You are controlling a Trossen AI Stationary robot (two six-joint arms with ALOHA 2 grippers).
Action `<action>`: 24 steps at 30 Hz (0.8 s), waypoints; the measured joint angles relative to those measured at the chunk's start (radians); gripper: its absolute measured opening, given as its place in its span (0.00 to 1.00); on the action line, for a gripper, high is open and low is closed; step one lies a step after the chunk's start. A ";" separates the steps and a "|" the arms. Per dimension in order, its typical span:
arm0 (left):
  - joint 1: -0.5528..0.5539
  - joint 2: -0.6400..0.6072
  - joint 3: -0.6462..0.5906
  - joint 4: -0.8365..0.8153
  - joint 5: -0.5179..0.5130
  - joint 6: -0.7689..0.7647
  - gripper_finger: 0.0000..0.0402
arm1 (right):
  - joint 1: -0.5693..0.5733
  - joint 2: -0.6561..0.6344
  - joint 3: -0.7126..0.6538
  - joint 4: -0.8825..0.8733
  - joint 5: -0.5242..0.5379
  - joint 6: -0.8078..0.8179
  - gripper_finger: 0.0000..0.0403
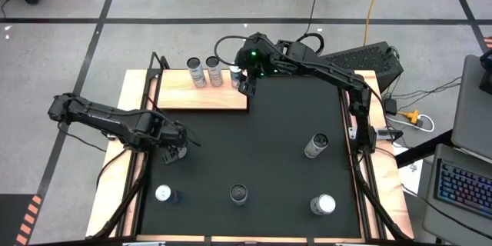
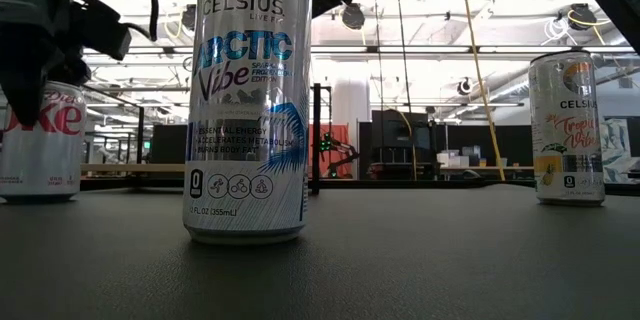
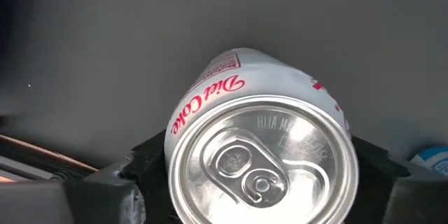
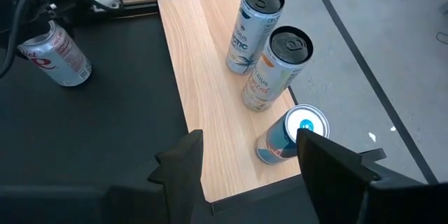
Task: Place canned beverage on shelf
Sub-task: Put the top red silver soda can on the shelf
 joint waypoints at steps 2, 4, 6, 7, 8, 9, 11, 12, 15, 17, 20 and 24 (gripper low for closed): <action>0.002 0.000 0.000 0.000 -0.003 0.001 0.71 | 0.000 0.000 0.000 0.000 0.000 0.000 0.53; 0.002 0.000 0.000 0.000 -0.003 0.001 0.71 | 0.000 0.000 0.000 -0.003 0.000 0.000 0.53; 0.002 0.002 0.006 -0.007 -0.004 0.021 0.71 | 0.000 0.000 0.000 -0.017 0.000 0.000 0.53; 0.002 0.003 0.015 -0.014 -0.006 0.040 0.71 | 0.000 0.000 0.000 -0.030 0.000 0.000 0.53; 0.004 0.003 0.027 -0.020 -0.010 0.055 0.71 | 0.000 0.000 0.000 -0.047 0.000 0.000 0.53; 0.007 0.002 0.041 -0.027 -0.018 0.072 0.71 | 0.000 0.000 0.000 -0.062 0.000 0.000 0.53; 0.024 0.002 0.072 -0.047 -0.031 0.103 0.71 | 0.000 0.000 0.000 -0.094 0.000 0.000 0.53; 0.036 0.002 0.089 -0.063 -0.035 0.121 0.71 | 0.000 0.000 0.000 -0.112 0.000 0.000 0.53; 0.075 0.002 0.146 -0.112 -0.036 0.171 0.71 | 0.000 0.000 0.000 -0.156 0.000 0.000 0.53; 0.108 0.002 0.188 -0.146 -0.047 0.207 0.71 | 0.000 0.000 0.000 -0.180 0.000 0.000 0.53; 0.170 0.002 0.258 -0.202 -0.073 0.262 0.72 | 0.000 0.000 0.000 -0.207 0.000 0.000 0.53; 0.262 0.001 0.348 -0.250 -0.103 0.339 0.72 | 0.000 0.000 0.000 -0.230 0.000 0.000 0.53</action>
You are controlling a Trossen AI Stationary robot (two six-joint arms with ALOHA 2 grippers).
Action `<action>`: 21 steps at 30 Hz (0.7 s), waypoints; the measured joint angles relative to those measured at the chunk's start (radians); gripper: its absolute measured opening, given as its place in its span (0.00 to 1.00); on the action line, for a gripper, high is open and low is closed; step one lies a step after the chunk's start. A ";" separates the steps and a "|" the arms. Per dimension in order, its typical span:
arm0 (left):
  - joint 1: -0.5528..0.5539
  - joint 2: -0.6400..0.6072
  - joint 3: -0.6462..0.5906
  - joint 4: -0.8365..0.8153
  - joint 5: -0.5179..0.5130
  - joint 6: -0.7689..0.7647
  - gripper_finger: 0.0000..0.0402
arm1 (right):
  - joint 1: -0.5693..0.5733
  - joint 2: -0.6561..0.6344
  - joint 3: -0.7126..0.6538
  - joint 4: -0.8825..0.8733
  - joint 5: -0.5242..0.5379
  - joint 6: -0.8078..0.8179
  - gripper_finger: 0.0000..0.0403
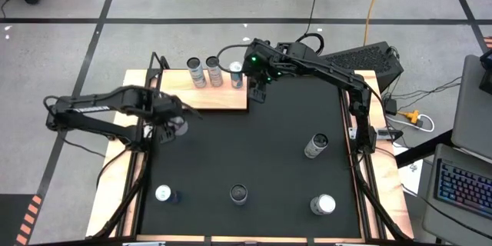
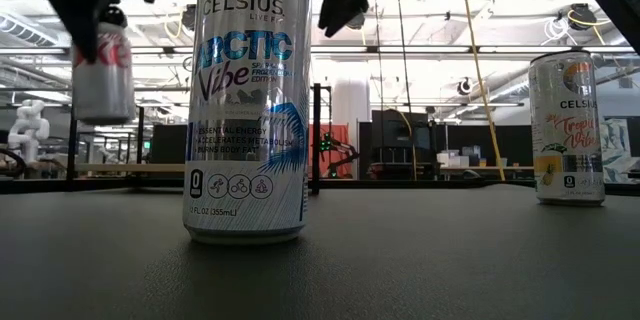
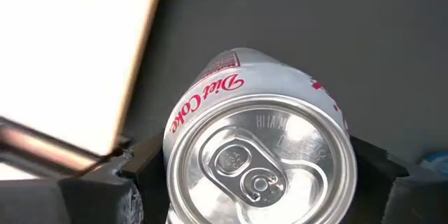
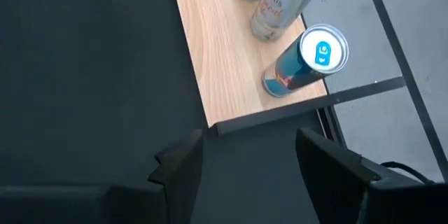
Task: Place canned beverage on shelf
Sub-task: Put the top red silver soda can on the shelf
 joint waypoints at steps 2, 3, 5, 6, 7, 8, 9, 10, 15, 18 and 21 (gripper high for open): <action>0.052 0.000 0.035 -0.012 -0.017 0.050 0.72 | 0.000 0.000 0.000 -0.008 0.000 0.000 0.53; 0.078 0.002 0.051 -0.013 -0.023 0.076 0.72 | 0.000 0.000 0.000 -0.011 0.000 0.000 0.53; 0.133 0.014 0.077 -0.019 -0.028 0.133 0.72 | 0.000 0.000 0.000 -0.017 0.000 0.000 0.53; 0.162 0.024 0.091 -0.026 -0.028 0.165 0.72 | 0.000 0.000 0.000 -0.018 0.000 0.000 0.53; 0.190 0.037 0.107 -0.031 -0.028 0.199 0.72 | 0.000 0.000 0.000 -0.019 0.000 0.000 0.53; 0.219 0.052 0.123 -0.035 -0.028 0.231 0.72 | 0.000 0.000 0.000 -0.019 0.000 0.000 0.53; 0.247 0.070 0.140 -0.042 -0.033 0.262 0.72 | 0.000 0.000 0.000 -0.019 0.000 0.000 0.53; 0.274 0.088 0.153 -0.051 -0.045 0.293 0.72 | 0.000 0.000 0.000 -0.019 0.000 0.000 0.53; 0.414 0.190 0.228 -0.062 -0.057 0.444 0.72 | 0.000 0.000 0.000 -0.021 0.000 0.000 0.53; 0.486 0.249 0.259 -0.062 -0.054 0.529 0.72 | 0.000 0.000 0.000 -0.031 0.000 0.000 0.53; 0.562 0.296 0.282 -0.060 -0.051 0.598 0.72 | 0.000 0.000 0.000 -0.045 0.000 0.000 0.53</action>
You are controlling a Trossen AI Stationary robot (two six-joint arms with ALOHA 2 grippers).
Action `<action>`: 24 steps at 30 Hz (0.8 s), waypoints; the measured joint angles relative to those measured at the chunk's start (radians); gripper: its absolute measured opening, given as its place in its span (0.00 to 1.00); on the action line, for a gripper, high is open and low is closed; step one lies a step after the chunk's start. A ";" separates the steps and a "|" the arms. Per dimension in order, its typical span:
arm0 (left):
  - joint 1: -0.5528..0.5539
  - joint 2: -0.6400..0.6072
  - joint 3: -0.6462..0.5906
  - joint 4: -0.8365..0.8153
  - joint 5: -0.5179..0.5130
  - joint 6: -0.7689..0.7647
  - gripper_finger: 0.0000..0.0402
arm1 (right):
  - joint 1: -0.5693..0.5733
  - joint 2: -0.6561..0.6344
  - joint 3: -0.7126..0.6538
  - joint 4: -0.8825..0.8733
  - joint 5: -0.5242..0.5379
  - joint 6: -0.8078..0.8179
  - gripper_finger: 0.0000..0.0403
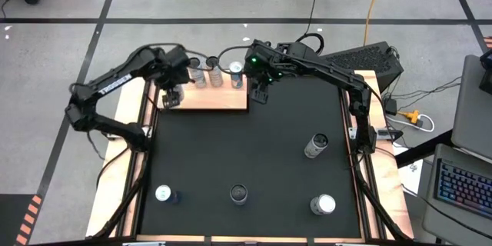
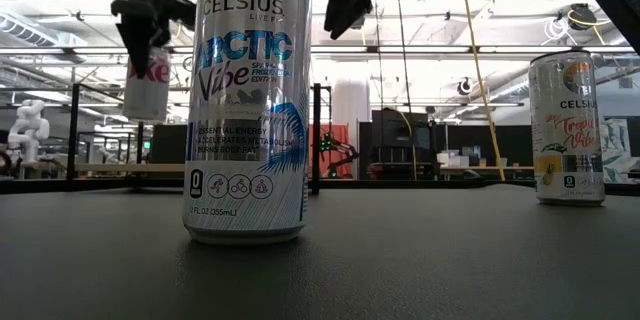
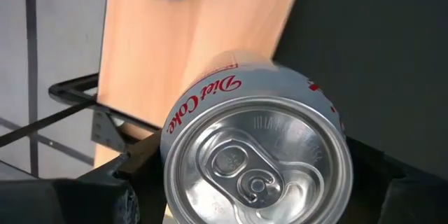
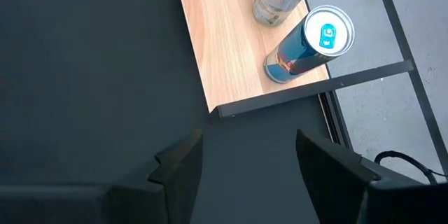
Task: Place canned beverage on shelf
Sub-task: Put the top red silver soda can on the shelf
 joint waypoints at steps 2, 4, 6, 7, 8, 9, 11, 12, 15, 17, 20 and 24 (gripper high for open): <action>0.049 0.027 0.008 0.002 0.000 0.040 0.72 | 0.000 0.000 0.000 -0.006 0.000 0.000 0.53; 0.098 0.048 0.011 0.011 0.000 0.077 0.72 | 0.000 0.000 0.000 -0.011 0.000 0.000 0.53; 0.147 0.064 0.011 0.029 0.012 0.108 0.72 | 0.000 0.000 0.000 -0.013 0.000 0.000 0.53; 0.171 0.069 0.011 0.040 0.024 0.123 0.72 | 0.000 0.000 0.000 -0.012 0.000 0.000 0.53; 0.195 0.074 0.011 0.054 0.040 0.134 0.72 | 0.000 0.000 0.000 -0.012 0.000 0.000 0.53; 0.216 0.080 0.011 0.067 0.054 0.143 0.72 | 0.000 0.000 0.000 -0.012 0.000 0.000 0.53; 0.255 0.088 0.011 0.090 0.067 0.163 0.72 | 0.000 0.000 0.000 -0.012 0.000 0.000 0.53; 0.275 0.093 0.012 0.097 0.073 0.171 0.72 | 0.000 0.000 0.000 -0.012 0.000 0.000 0.53; 0.328 0.118 0.012 0.109 0.097 0.189 0.72 | 0.000 0.000 0.000 -0.012 0.000 0.000 0.53; 0.360 0.143 0.012 0.110 0.129 0.189 0.72 | 0.000 0.000 0.000 -0.011 0.000 0.000 0.53; 0.393 0.181 0.012 0.126 0.136 0.183 0.72 | 0.000 0.000 0.000 -0.011 0.000 0.000 0.53; 0.404 0.218 0.012 0.172 0.161 0.167 0.72 | 0.000 0.000 0.000 -0.011 0.000 0.000 0.53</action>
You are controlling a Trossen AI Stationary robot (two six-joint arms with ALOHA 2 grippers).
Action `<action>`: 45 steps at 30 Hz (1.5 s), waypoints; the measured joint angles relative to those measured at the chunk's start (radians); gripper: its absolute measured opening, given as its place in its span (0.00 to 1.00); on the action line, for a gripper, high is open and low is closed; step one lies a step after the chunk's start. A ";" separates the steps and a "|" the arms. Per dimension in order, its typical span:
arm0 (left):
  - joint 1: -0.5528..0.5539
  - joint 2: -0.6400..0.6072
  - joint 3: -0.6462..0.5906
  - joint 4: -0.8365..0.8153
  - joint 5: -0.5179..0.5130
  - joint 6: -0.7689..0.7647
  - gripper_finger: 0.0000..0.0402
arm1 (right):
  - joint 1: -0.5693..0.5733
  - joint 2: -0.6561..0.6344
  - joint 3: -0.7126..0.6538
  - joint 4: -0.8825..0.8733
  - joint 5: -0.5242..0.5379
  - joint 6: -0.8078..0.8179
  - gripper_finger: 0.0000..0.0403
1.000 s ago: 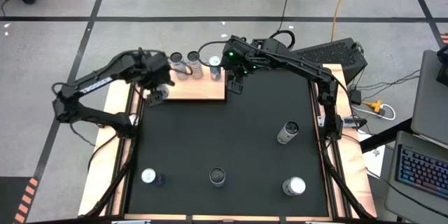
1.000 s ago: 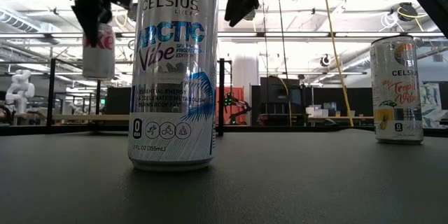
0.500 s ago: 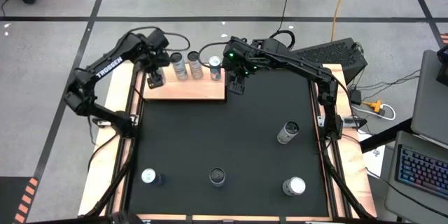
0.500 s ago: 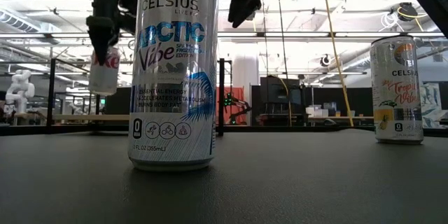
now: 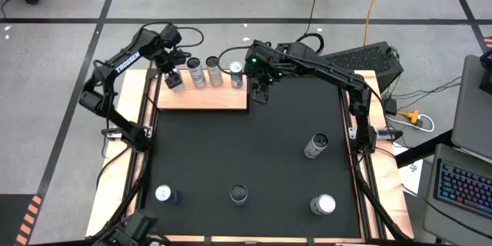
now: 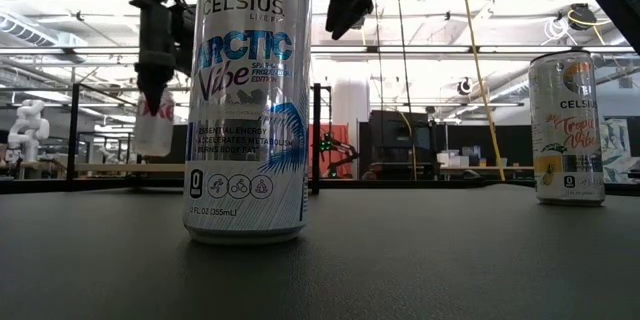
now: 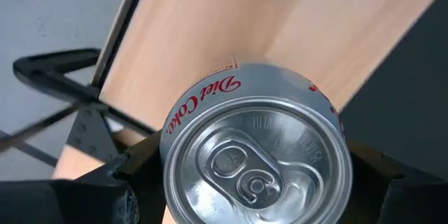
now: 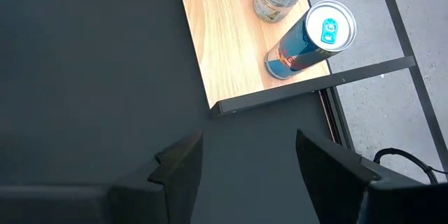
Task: Place canned beverage on shelf
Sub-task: Put the top red silver soda can on the shelf
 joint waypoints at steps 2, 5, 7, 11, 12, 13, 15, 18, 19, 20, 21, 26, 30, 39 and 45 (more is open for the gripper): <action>0.000 0.013 0.000 0.030 0.004 -0.005 0.72 | 0.000 0.000 0.000 0.000 0.000 0.000 0.53; -0.001 0.026 0.000 0.037 0.006 -0.015 0.72 | 0.000 0.000 0.000 0.000 0.000 0.000 0.53; -0.001 0.028 0.000 0.046 0.006 -0.039 0.72 | 0.000 0.000 0.000 0.000 0.000 0.000 0.53; 0.004 0.030 0.000 0.079 0.005 -0.047 0.72 | 0.000 0.000 0.000 0.000 0.000 0.000 0.53; 0.008 0.030 0.000 0.087 0.006 -0.054 0.72 | 0.000 0.000 0.000 0.000 0.000 0.000 0.53; 0.013 0.030 0.000 0.099 0.006 -0.059 0.72 | 0.000 0.000 0.000 0.000 0.000 0.000 0.53; 0.024 0.030 0.000 0.126 0.005 -0.067 0.72 | 0.000 0.000 0.000 0.000 0.000 0.000 0.53; 0.037 0.030 0.000 0.113 0.006 -0.090 0.72 | 0.000 0.000 0.000 0.000 0.000 0.000 0.53; 0.039 0.030 0.000 0.108 0.006 -0.090 0.72 | 0.000 0.000 0.000 0.000 0.000 0.000 0.53; 0.039 0.030 0.000 0.107 0.006 -0.091 0.72 | 0.000 0.000 0.000 0.000 0.000 0.000 0.53; 0.039 0.030 0.000 0.108 0.006 -0.091 0.72 | 0.000 0.000 0.000 0.000 0.000 0.000 0.53; 0.039 0.030 0.000 0.112 0.009 -0.088 0.72 | 0.000 0.000 0.000 0.000 0.000 0.000 0.53; 0.038 0.030 0.000 0.111 -0.003 -0.089 0.72 | 0.000 0.000 0.000 0.000 0.000 0.000 0.53; 0.038 0.029 0.000 0.133 -0.009 -0.125 0.85 | 0.000 0.000 0.000 0.000 -0.001 0.016 0.53; 0.038 0.029 0.000 0.144 -0.023 -0.136 0.86 | 0.000 0.000 0.000 0.000 -0.001 0.026 0.53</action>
